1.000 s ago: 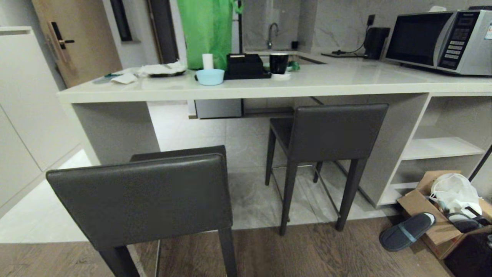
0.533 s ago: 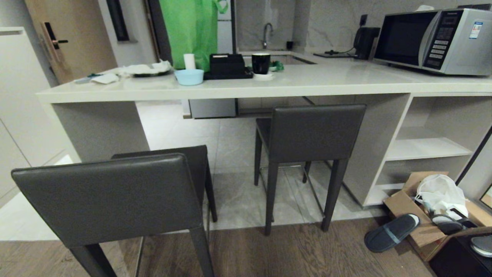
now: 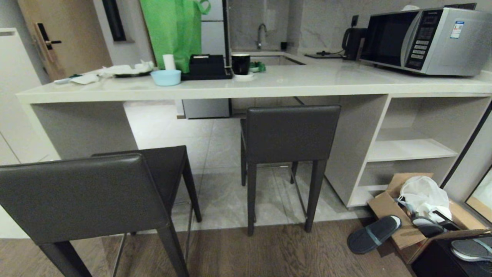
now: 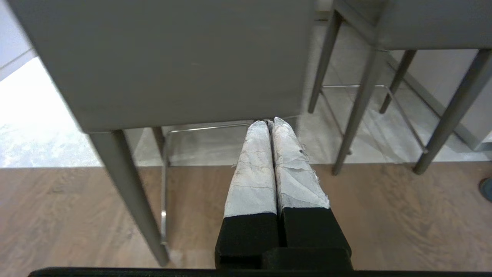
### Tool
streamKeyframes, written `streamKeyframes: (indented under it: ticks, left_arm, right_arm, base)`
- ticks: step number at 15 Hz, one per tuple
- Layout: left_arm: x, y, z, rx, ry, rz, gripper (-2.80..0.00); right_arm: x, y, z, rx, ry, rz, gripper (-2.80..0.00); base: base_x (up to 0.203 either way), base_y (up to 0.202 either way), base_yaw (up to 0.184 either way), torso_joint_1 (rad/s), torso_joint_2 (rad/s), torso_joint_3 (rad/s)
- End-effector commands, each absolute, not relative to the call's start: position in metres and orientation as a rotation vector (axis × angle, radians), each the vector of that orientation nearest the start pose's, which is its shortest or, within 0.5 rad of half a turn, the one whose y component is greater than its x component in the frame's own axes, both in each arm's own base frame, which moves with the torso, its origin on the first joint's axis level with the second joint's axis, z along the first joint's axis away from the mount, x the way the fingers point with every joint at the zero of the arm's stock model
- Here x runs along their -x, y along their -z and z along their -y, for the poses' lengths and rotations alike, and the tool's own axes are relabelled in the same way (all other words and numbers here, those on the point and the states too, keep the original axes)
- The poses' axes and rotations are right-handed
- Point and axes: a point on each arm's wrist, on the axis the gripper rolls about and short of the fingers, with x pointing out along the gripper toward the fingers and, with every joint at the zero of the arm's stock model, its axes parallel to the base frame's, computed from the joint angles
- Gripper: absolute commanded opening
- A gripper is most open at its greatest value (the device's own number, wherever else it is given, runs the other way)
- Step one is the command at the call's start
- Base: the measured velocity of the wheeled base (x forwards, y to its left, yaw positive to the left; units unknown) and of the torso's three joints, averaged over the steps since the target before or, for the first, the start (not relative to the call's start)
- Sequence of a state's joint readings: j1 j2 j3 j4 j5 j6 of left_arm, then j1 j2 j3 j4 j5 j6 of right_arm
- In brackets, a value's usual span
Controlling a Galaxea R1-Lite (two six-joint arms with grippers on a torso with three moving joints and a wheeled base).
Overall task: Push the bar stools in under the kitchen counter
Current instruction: Pull the gray chair out from under the dining table
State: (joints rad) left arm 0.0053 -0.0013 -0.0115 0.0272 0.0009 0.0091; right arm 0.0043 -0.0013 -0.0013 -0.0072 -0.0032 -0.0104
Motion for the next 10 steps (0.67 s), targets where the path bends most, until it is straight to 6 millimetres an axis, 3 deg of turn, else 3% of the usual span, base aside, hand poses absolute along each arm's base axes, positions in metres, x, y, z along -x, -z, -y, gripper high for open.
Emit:
streamKeyframes:
  ticks: [1, 10]
  left_arm:
    - [0.0238, -0.0759, 0.0001, -0.009, -0.007, -0.014, -2.80]
    - [0.0238, -0.0756, 0.0001, 0.000, -0.006, -0.015, -2.80]
  right_arm:
    - [0.0229, -0.0767, 0.0002, 0.011, -0.001, 0.009, -2.80]
    - [0.0229, -0.0767, 0.0002, 0.011, -0.001, 0.009, -2.80]
  base:
    - [0.000, -0.191, 0.003, 0.007, 0.00, 0.002]
    - [0.000, -0.195, 0.002, 0.001, 0.00, 0.004]
